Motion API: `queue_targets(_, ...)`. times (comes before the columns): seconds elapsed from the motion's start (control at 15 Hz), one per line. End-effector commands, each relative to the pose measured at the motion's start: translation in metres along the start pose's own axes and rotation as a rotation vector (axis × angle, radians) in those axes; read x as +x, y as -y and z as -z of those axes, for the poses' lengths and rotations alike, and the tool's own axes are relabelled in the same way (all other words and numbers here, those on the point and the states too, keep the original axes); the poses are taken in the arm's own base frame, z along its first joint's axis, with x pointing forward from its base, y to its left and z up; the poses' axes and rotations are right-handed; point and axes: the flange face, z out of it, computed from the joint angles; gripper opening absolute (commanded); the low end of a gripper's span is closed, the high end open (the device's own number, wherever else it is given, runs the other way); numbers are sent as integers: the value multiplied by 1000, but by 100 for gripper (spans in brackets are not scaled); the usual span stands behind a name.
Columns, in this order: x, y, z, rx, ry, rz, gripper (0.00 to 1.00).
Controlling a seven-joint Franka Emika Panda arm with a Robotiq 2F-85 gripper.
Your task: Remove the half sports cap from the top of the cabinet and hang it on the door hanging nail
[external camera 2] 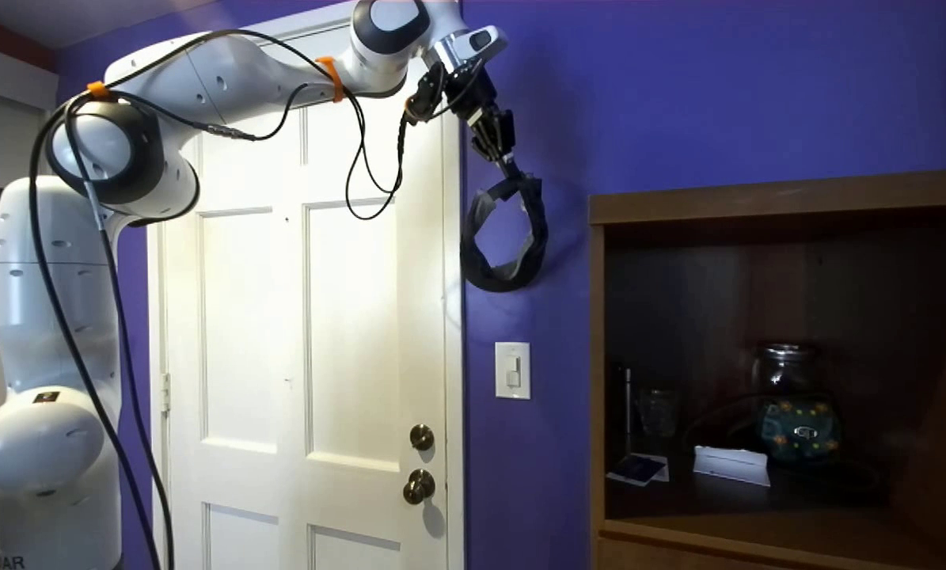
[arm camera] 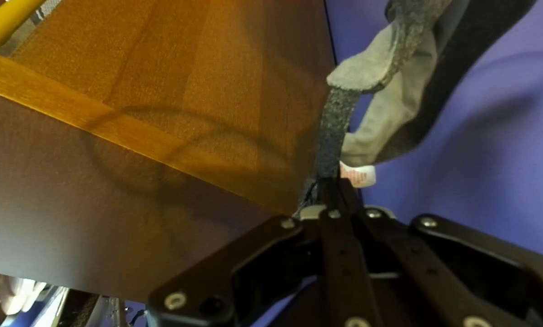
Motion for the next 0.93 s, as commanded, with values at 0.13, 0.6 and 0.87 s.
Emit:
queue_targets(0.13, 0, 0, 0, 0, 0, 0, 2)
queue_targets(0.6, 0, 0, 0, 0, 0, 0, 2)
queue_targets(0.87, 0, 0, 0, 0, 0, 0, 0)
